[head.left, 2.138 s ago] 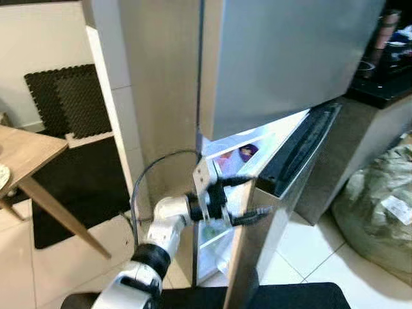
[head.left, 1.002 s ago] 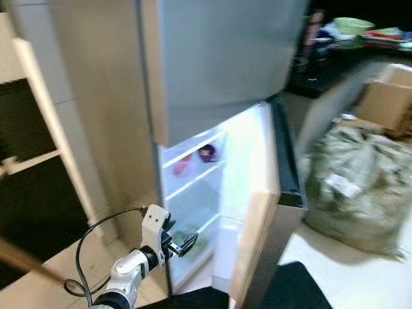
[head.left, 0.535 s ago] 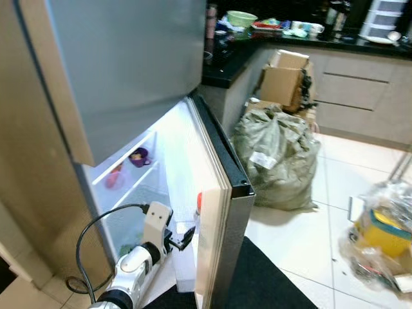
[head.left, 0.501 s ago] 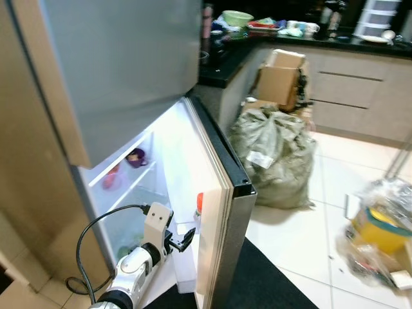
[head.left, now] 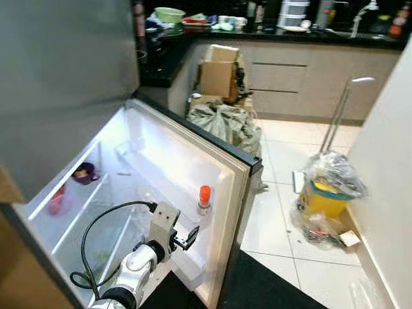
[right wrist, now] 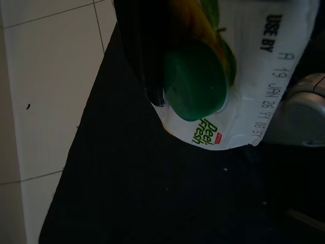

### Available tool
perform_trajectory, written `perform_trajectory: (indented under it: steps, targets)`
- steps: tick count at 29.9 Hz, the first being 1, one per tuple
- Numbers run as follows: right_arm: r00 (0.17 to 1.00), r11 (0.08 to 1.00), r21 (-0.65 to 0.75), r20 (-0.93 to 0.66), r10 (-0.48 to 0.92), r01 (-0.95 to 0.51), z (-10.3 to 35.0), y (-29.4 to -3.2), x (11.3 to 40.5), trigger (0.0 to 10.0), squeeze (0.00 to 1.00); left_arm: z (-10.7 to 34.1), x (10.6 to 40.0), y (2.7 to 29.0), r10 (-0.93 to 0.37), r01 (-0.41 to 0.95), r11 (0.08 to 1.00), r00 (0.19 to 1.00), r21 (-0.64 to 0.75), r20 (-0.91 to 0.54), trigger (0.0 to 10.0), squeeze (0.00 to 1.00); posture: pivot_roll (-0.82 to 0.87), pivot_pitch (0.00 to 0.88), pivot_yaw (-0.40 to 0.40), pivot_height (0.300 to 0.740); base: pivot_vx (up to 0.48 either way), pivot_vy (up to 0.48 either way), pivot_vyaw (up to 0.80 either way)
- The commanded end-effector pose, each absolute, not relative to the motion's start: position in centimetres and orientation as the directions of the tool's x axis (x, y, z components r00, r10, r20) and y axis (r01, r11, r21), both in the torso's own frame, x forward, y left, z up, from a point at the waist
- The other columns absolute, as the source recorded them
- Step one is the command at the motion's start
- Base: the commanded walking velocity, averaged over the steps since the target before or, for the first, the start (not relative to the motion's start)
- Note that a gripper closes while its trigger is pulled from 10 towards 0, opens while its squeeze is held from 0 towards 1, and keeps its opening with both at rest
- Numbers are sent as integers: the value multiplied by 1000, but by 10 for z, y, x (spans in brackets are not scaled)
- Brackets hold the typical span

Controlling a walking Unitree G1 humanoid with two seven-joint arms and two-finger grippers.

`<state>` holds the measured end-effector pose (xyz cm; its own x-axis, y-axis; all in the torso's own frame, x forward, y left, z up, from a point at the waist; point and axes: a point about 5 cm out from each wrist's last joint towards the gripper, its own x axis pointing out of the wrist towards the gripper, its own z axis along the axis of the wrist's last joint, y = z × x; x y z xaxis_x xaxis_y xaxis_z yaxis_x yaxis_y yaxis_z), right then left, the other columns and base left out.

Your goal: Restocking fridge

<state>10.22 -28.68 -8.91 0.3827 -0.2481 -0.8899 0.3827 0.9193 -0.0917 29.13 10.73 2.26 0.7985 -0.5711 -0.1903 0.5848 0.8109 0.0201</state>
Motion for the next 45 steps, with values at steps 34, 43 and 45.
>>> perform_trajectory:
  steps: [34, 43, 45]
  targets:
    - [764, 989, -93, -645, 25, -111, -33, -277, 215, 10000, 0, -35, 243, 139, -431, 513, 857, 757, 39, -491, 10000, 0, -70, 0, -14, 740, 0, 0, -362]
    - [756, 891, 108, -490, 435, -442, -6, -246, 247, 10000, 0, -52, 222, 156, -341, 440, 898, 736, 30, -585, 10000, 0, -69, 0, -14, 740, 0, 0, 0]
    - [693, 800, 162, -421, 586, -578, 6, -235, 254, 10000, 0, -57, 215, 159, -323, 426, 904, 720, 25, -614, 10000, 0, -71, 0, -13, 740, 0, 0, 0]
